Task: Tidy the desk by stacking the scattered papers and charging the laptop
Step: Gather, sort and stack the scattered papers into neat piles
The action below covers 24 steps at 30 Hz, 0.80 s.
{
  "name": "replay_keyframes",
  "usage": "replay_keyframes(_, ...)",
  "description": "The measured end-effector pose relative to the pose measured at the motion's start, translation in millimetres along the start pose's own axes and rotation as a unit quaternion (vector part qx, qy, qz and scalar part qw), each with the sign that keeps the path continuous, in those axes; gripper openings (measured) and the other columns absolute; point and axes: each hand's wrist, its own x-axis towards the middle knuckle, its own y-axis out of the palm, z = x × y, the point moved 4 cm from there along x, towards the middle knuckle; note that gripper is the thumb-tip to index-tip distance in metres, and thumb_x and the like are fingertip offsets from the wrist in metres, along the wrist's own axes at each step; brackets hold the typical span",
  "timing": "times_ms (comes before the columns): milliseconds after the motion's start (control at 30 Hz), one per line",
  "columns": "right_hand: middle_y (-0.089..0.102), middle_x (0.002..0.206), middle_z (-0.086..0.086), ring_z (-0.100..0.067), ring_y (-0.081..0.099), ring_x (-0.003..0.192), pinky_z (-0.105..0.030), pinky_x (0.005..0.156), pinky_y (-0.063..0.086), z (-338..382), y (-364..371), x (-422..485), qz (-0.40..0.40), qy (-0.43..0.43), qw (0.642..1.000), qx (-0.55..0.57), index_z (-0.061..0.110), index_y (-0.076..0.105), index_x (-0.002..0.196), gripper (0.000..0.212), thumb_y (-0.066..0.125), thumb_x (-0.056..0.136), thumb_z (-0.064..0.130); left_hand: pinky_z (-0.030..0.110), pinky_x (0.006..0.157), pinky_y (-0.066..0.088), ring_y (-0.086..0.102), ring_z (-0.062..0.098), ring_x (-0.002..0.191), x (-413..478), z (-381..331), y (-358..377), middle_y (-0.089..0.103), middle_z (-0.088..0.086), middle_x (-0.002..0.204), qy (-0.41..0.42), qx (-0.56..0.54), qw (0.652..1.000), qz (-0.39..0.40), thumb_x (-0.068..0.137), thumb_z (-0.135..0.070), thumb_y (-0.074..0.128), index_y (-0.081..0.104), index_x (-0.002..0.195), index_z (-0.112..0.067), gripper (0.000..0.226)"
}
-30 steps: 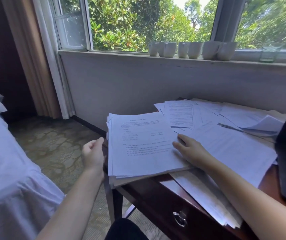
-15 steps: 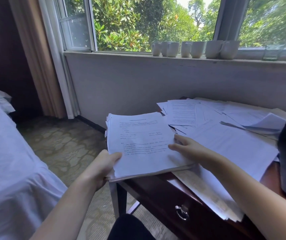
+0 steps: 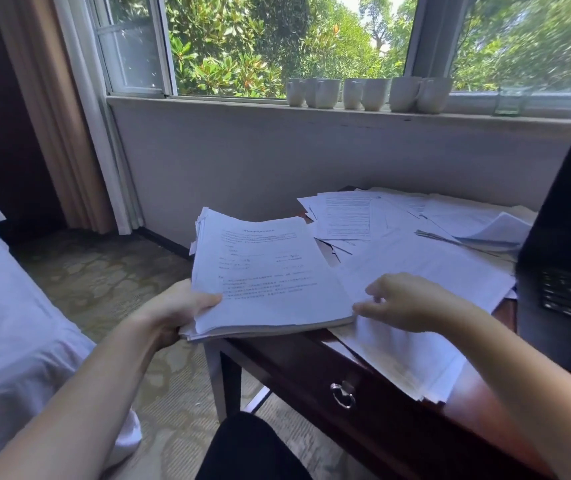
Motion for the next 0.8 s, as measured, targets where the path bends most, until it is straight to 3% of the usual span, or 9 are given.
replay_keyframes(67, 0.058, 0.088, 0.001, -0.023, 0.055, 0.087, -0.033, 0.07, 0.041, 8.5, 1.7, -19.7, 0.031, 0.0, 0.998, -0.054, 0.015, 0.053, 0.083, 0.055, 0.046, 0.08, 0.07, 0.017, 0.054, 0.054, 0.071, 0.009, 0.066, -4.7, 1.1, -1.9, 0.075, -0.004, 0.079, -0.005, -0.02, 1.0, 0.022, 0.093, 0.005, 0.049, 0.06, 0.104, -0.006, 0.018)
replay_keyframes(167, 0.057, 0.108, 0.0, -0.024, 0.054, 0.103, -0.032, 0.071, 0.035, 24.2, 13.5, -36.9, 0.021, -0.017, 0.991, -0.132, 0.017, 0.053, 0.102, 0.066, 0.05, 0.073, 0.076, 0.018, 0.056, 0.055, 0.072, 0.01, 0.071, -9.3, 6.9, 0.3, 0.073, 0.001, 0.097, -0.002, -0.068, 0.997, 0.027, 0.095, 0.004, 0.048, 0.055, 0.119, -0.005, 0.026)
replay_keyframes(300, 0.052, 0.115, -0.006, -0.028, 0.052, 0.109, -0.032, 0.071, 0.032, 33.7, 25.1, -44.5, -0.013, -0.017, 0.987, -0.159, 0.012, 0.048, 0.115, 0.068, 0.056, 0.075, 0.067, 0.014, 0.038, 0.044, 0.063, 0.006, 0.043, -19.1, 9.9, 6.3, 0.068, -0.005, 0.055, 0.024, -0.092, 0.995, -0.024, 0.095, 0.005, 0.045, 0.057, 0.1, -0.004, 0.016)
replay_keyframes(433, 0.061, 0.108, -0.01, -0.031, 0.057, 0.103, -0.033, 0.073, 0.039, 36.5, 20.2, -53.0, -0.037, -0.043, 0.991, -0.119, 0.019, 0.045, 0.08, 0.022, 0.05, 0.086, 0.039, 0.014, 0.033, 0.042, 0.055, 0.006, 0.033, -21.6, 9.8, 1.1, 0.058, -0.001, 0.04, 0.014, -0.162, 0.985, -0.055, 0.097, 0.002, 0.043, 0.052, 0.083, -0.002, 0.018)
replay_keyframes(533, 0.06, 0.082, -0.007, -0.03, 0.056, 0.087, -0.031, 0.066, 0.038, 25.2, 5.2, -53.8, -0.067, -0.014, 0.996, -0.054, 0.015, 0.034, 0.062, 0.033, 0.044, 0.091, 0.024, 0.015, 0.043, 0.051, 0.062, 0.008, 0.043, -24.2, 7.1, 1.1, 0.064, 0.005, 0.052, 0.008, -0.256, 0.966, -0.025, 0.096, 0.002, 0.043, 0.065, 0.072, 0.005, 0.033)
replay_keyframes(600, 0.044, 0.06, 0.0, -0.023, 0.047, 0.071, -0.03, 0.055, 0.031, 10.7, -8.3, -53.0, -0.086, 0.007, 0.996, 0.013, 0.015, 0.033, 0.059, 0.04, 0.044, 0.096, 0.024, 0.015, 0.047, 0.053, 0.064, 0.008, 0.047, -25.7, 5.4, 2.3, 0.066, 0.007, 0.056, 0.009, -0.306, 0.952, -0.003, 0.095, 0.002, 0.043, 0.07, 0.059, 0.003, 0.044)
replay_keyframes(700, 0.035, 0.053, 0.002, -0.015, 0.036, 0.055, -0.028, 0.049, 0.023, -13.3, -25.5, -52.7, -0.131, 0.037, 0.979, 0.153, 0.015, 0.033, 0.055, 0.045, 0.045, 0.098, 0.025, 0.015, 0.043, 0.051, 0.062, 0.006, 0.045, -27.8, 2.7, 2.3, 0.063, 0.005, 0.054, 0.018, -0.322, 0.947, 0.002, 0.099, -0.001, 0.039, 0.06, 0.076, 0.003, 0.031)
replay_keyframes(800, 0.038, 0.054, 0.0, -0.012, 0.035, 0.055, -0.031, 0.051, 0.024, -32.1, -40.3, -53.4, -0.239, 0.047, 0.942, 0.23, 0.009, 0.042, 0.054, 0.044, 0.047, 0.097, 0.019, 0.013, 0.038, 0.045, 0.058, 0.004, 0.039, -31.8, 0.0, 7.6, 0.06, 0.001, 0.048, 0.037, -0.265, 0.963, 0.005, 0.099, 0.0, 0.039, 0.055, 0.078, 0.001, 0.026)
